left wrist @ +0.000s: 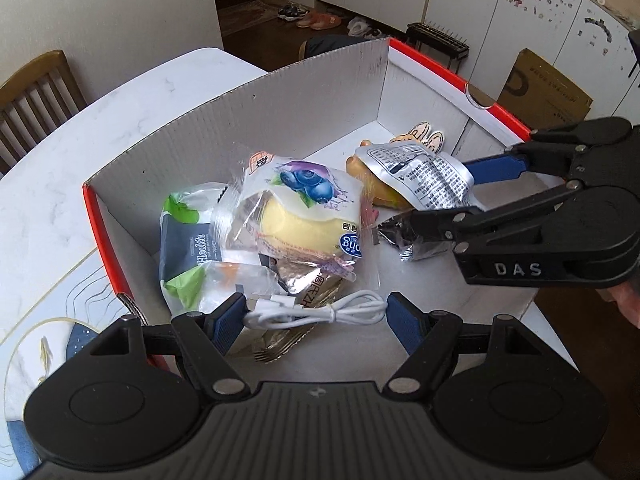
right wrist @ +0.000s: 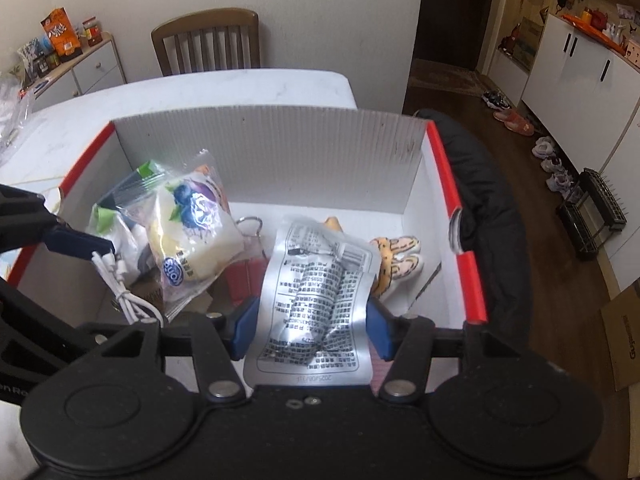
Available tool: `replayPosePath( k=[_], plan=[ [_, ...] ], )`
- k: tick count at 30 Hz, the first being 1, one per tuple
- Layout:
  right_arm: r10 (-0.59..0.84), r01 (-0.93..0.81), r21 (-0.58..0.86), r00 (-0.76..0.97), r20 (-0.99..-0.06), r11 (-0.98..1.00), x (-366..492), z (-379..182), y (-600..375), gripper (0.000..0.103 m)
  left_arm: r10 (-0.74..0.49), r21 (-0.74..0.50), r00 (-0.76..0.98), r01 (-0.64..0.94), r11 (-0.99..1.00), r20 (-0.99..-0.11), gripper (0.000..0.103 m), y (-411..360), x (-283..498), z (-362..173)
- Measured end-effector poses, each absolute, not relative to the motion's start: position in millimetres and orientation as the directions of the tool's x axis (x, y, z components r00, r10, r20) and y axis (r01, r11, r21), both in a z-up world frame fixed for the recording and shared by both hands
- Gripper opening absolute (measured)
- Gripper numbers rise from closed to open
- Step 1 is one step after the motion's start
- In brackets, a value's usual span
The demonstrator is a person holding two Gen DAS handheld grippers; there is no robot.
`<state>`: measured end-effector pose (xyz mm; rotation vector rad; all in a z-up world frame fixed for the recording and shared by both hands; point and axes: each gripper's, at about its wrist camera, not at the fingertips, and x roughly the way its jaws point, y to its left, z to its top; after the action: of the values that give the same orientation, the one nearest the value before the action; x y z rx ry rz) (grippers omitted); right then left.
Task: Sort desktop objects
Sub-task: 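Open both tools to drop the cable and foil packet into the box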
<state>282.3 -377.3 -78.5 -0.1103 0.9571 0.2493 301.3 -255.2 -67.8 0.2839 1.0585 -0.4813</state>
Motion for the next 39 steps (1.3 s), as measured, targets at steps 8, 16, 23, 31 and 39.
replayPosePath(
  k=[8, 16, 23, 31, 39],
  plan=[
    [0.172, -0.289, 0.008, 0.546, -0.82, 0.957, 279.2, -80.5, -373.4, 0.068, -0.25, -0.008, 0.405, 0.513, 0.858, -0.879, 0.076, -254.4, 299.8, -67.9],
    [0.185, -0.287, 0.021, 0.557, -0.81, 0.958, 275.1, -72.5, -376.5, 0.072, -0.275, -0.026, 0.432, 0.5, 0.866, -0.859, 0.077, -250.3, 294.3, -64.6],
    [0.213, -0.291, 0.039, 0.592, -0.777, 0.956, 261.1, -49.7, -382.2, 0.076, -0.348, -0.071, 0.507, 0.487, 0.871, -0.789, 0.077, -235.8, 279.4, -45.8],
    [0.244, -0.301, 0.057, 0.635, -0.733, 0.952, 235.6, -22.1, -378.9, 0.076, -0.405, -0.11, 0.593, 0.469, 0.877, -0.696, 0.077, -213.7, 259.2, -18.7],
    [0.262, -0.305, 0.068, 0.662, -0.702, 0.95, 214.1, -1.2, -365.8, 0.077, -0.425, -0.134, 0.623, 0.458, 0.879, -0.657, 0.077, -186.6, 239.5, -4.6]
  ],
)
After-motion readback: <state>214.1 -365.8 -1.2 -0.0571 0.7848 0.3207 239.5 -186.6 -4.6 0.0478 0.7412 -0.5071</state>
